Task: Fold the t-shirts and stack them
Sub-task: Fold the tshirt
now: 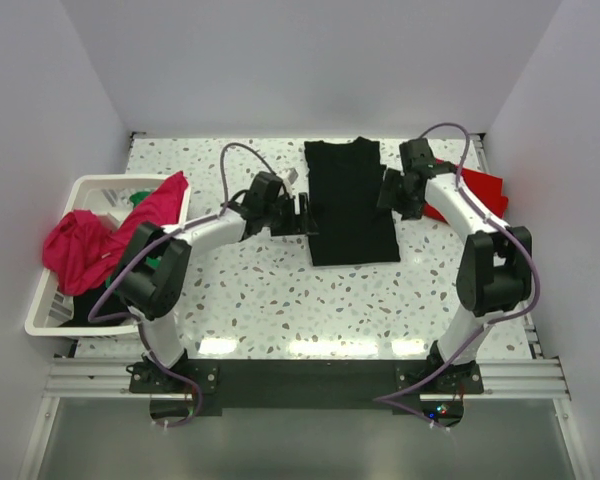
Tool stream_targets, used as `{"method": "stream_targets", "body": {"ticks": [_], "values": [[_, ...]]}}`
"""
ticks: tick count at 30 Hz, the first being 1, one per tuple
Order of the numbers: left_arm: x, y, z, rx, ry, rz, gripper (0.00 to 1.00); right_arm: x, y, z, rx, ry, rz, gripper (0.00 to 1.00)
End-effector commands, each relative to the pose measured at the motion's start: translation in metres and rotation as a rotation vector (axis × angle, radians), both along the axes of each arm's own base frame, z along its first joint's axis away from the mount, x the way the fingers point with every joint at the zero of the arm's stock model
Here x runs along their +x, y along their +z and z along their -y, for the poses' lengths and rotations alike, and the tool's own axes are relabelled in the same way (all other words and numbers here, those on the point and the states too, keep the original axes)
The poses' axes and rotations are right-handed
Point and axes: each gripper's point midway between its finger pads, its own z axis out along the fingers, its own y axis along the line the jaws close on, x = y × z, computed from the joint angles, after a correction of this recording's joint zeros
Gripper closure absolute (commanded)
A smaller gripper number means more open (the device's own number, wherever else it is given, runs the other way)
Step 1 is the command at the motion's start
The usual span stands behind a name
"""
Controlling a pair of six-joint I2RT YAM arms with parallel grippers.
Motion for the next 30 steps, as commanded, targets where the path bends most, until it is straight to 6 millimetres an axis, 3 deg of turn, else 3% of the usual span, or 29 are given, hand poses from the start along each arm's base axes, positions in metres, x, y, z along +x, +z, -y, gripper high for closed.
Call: {"method": "stream_targets", "body": {"ticks": [1, 5, 12, 20, 30], "values": [[-0.023, 0.008, 0.026, -0.111, -0.065, 0.006, 0.28, -0.019, -0.004, 0.003, 0.029, 0.025, -0.003, 0.4], [-0.038, -0.003, 0.027, -0.12, -0.061, -0.038, 0.33, -0.04, -0.014, 0.015, 0.054, 0.013, -0.045, 0.49], [-0.047, -0.01, 0.024, -0.046, -0.029, -0.069, 0.33, -0.066, -0.035, 0.023, 0.087, 0.014, -0.108, 0.51], [-0.048, -0.016, 0.029, -0.022, -0.017, -0.108, 0.37, -0.076, -0.056, 0.026, 0.097, 0.038, -0.174, 0.53], [-0.047, -0.013, 0.031, -0.02, -0.004, -0.114, 0.39, -0.082, -0.081, 0.02, 0.134, 0.05, -0.234, 0.62]]}}
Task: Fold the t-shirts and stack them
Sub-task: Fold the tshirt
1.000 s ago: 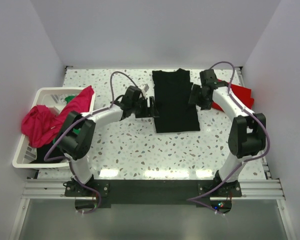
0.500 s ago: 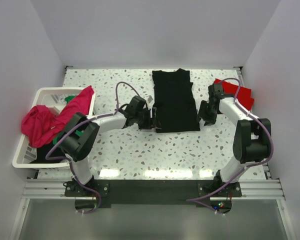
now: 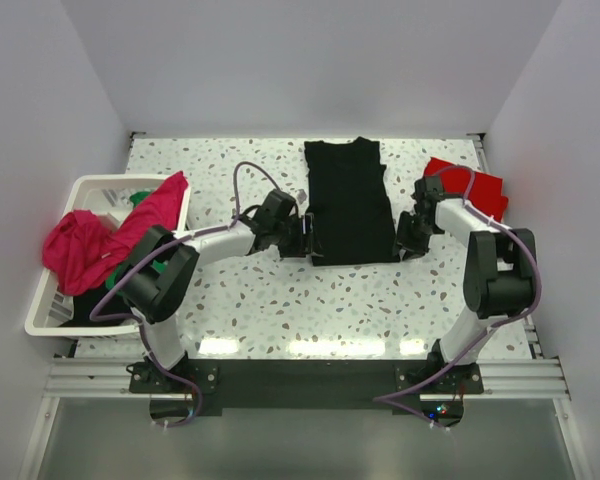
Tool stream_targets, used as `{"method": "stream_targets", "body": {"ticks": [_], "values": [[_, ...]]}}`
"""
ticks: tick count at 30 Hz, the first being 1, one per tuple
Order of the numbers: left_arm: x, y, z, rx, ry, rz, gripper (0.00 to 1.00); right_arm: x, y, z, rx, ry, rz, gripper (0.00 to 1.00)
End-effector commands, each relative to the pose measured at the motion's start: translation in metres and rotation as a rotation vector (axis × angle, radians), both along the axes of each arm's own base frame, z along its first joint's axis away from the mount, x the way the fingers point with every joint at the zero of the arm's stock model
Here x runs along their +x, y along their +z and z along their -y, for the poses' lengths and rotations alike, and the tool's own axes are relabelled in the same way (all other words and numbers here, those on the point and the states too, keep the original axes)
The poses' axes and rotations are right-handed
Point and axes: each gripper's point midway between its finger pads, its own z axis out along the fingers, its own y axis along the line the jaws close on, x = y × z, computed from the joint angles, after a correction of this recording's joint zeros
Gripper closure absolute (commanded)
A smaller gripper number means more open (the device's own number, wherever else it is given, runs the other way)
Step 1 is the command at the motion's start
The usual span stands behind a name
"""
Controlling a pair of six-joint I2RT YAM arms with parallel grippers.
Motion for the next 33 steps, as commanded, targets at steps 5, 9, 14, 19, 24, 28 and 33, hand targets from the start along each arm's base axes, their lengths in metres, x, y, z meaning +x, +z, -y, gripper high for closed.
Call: {"method": "stream_targets", "body": {"ticks": [5, 9, 14, 19, 24, 28, 33], "values": [[0.01, 0.015, 0.009, -0.01, 0.031, 0.018, 0.39, 0.001, -0.017, -0.002, 0.019, 0.028, -0.021, 0.64], [0.011, 0.012, 0.007, 0.016, 0.054, 0.015, 0.39, -0.006, -0.025, 0.0, 0.001, 0.028, -0.052, 0.66], [0.009, 0.002, 0.009, 0.044, 0.054, -0.015, 0.39, -0.005, -0.028, 0.001, 0.001, 0.031, -0.054, 0.74], [0.008, -0.008, 0.007, 0.082, 0.071, -0.031, 0.43, -0.004, -0.027, -0.001, 0.01, 0.036, -0.054, 0.8], [0.005, -0.015, 0.006, 0.093, 0.073, -0.052, 0.53, -0.005, -0.029, -0.002, 0.017, 0.032, -0.06, 0.82], [-0.004, -0.018, 0.002, 0.084, 0.079, -0.062, 0.55, -0.005, -0.029, -0.002, 0.017, 0.029, -0.062, 0.82], [-0.014, -0.026, 0.01, 0.053, 0.055, -0.093, 0.56, -0.005, -0.031, -0.002, 0.02, 0.025, -0.067, 0.82]]}}
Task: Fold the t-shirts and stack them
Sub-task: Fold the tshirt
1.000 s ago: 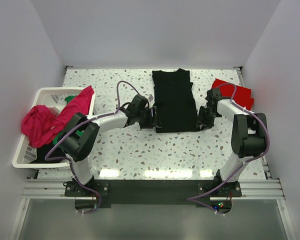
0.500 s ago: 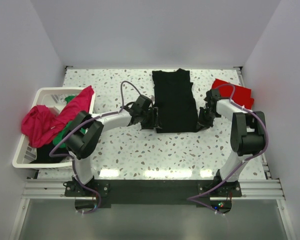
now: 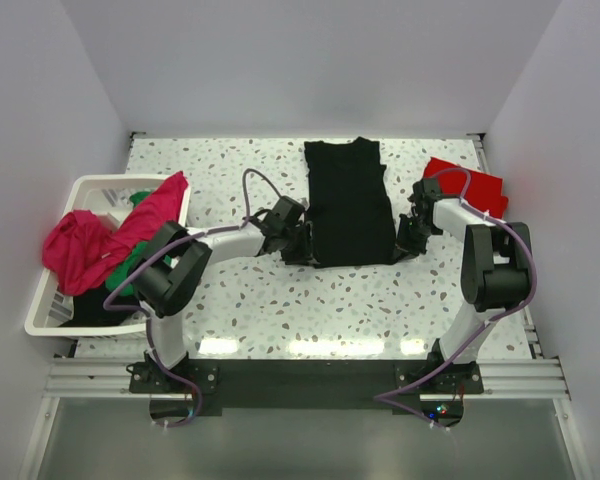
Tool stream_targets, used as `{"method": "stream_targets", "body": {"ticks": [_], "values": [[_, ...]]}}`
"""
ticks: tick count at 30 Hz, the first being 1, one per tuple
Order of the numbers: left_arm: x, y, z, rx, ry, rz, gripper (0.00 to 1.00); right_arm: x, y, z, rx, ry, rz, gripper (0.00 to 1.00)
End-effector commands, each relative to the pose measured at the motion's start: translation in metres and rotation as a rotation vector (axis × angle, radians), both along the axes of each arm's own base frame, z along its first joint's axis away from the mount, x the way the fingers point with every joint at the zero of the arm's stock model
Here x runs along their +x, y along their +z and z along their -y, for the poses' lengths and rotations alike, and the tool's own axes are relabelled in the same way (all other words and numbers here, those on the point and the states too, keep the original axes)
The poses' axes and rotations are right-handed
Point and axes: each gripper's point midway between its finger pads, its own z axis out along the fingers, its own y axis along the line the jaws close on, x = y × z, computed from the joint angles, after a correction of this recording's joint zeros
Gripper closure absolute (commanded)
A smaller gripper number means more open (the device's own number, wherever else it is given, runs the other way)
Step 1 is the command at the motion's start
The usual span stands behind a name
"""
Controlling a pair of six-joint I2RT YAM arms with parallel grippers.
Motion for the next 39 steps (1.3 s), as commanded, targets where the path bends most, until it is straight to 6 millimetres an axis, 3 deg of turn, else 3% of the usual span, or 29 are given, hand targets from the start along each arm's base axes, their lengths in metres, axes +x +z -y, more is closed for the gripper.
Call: {"method": "stream_targets", "body": {"ticks": [1, 12, 14, 18, 19, 22, 34, 39], "values": [[-0.004, 0.005, 0.012, -0.045, -0.013, -0.001, 0.56, -0.004, -0.012, 0.003, -0.016, 0.003, -0.028, 0.82], [-0.01, -0.013, 0.021, -0.053, -0.031, -0.038, 0.65, -0.002, -0.008, 0.002, -0.007, 0.0, -0.018, 0.82], [-0.012, -0.018, 0.02, -0.043, -0.029, -0.047, 0.71, -0.002, -0.007, 0.001, -0.003, 0.002, -0.018, 0.83], [-0.013, -0.022, 0.018, -0.03, -0.027, -0.043, 0.99, 0.0, -0.005, -0.001, 0.012, 0.005, -0.011, 0.86], [-0.011, -0.021, 0.017, -0.029, -0.029, -0.036, 1.0, 0.001, -0.004, -0.002, 0.014, 0.004, -0.01, 0.92], [-0.007, -0.016, 0.012, -0.001, -0.031, 0.003, 1.0, -0.002, -0.004, -0.004, 0.026, 0.01, -0.027, 1.0], [-0.009, -0.003, -0.013, 0.086, 0.002, 0.05, 1.0, -0.025, 0.025, 0.002, 0.012, -0.044, -0.033, 1.0], [-0.016, 0.008, -0.021, 0.104, -0.015, 0.061, 1.0, -0.038, 0.038, -0.007, 0.069, -0.04, -0.031, 1.0]]}}
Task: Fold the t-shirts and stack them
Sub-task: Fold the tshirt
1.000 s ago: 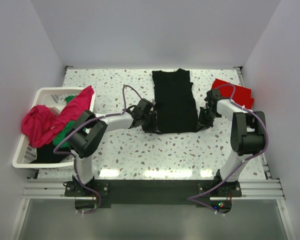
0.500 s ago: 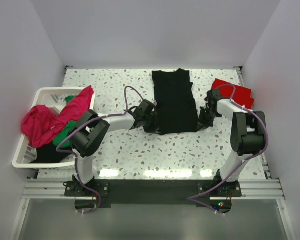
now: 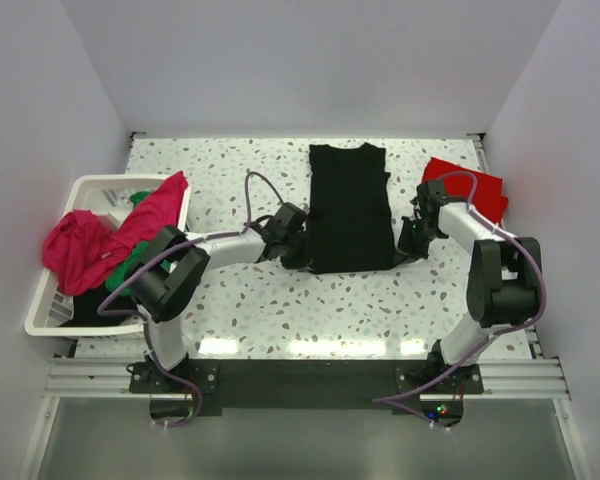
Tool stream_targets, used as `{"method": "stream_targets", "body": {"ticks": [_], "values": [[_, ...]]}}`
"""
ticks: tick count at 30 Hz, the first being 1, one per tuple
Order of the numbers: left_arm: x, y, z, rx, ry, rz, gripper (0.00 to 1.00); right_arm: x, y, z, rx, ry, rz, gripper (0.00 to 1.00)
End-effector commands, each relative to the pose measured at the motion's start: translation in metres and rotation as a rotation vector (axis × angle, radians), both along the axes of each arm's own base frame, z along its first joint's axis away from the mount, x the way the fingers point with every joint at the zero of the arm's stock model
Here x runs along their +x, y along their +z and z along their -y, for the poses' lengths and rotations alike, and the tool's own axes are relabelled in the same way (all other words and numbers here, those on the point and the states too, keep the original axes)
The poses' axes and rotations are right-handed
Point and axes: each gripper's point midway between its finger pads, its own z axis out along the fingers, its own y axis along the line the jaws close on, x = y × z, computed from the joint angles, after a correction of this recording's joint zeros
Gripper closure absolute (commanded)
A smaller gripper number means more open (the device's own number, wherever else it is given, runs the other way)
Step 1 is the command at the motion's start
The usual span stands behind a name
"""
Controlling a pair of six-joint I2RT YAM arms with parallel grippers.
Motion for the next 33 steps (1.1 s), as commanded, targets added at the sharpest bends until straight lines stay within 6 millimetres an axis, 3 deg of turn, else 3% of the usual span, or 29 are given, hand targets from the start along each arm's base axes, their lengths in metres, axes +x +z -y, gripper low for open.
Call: {"method": "stream_targets", "body": {"ticks": [1, 4, 13, 23, 28, 33], "values": [[-0.005, 0.022, -0.021, 0.058, -0.011, 0.051, 1.0, -0.018, 0.021, -0.006, 0.047, -0.01, 0.005, 1.0], [-0.011, 0.04, -0.027, 0.064, -0.027, 0.068, 1.0, -0.032, 0.029, -0.01, 0.074, -0.005, -0.007, 1.0], [-0.049, 0.092, -0.042, 0.033, -0.097, 0.02, 1.0, -0.078, 0.082, -0.014, 0.094, 0.023, 0.019, 1.0], [-0.098, 0.157, -0.053, -0.06, -0.133, -0.014, 1.0, -0.145, 0.133, -0.021, 0.119, 0.032, 0.019, 1.0], [-0.112, 0.183, -0.042, -0.17, -0.135, -0.027, 1.0, -0.148, 0.163, -0.02, 0.123, 0.001, 0.098, 1.0], [-0.099, 0.186, -0.025, -0.211, -0.152, 0.0, 1.0, -0.121, 0.17, -0.025, 0.146, -0.041, 0.173, 1.0]]}}
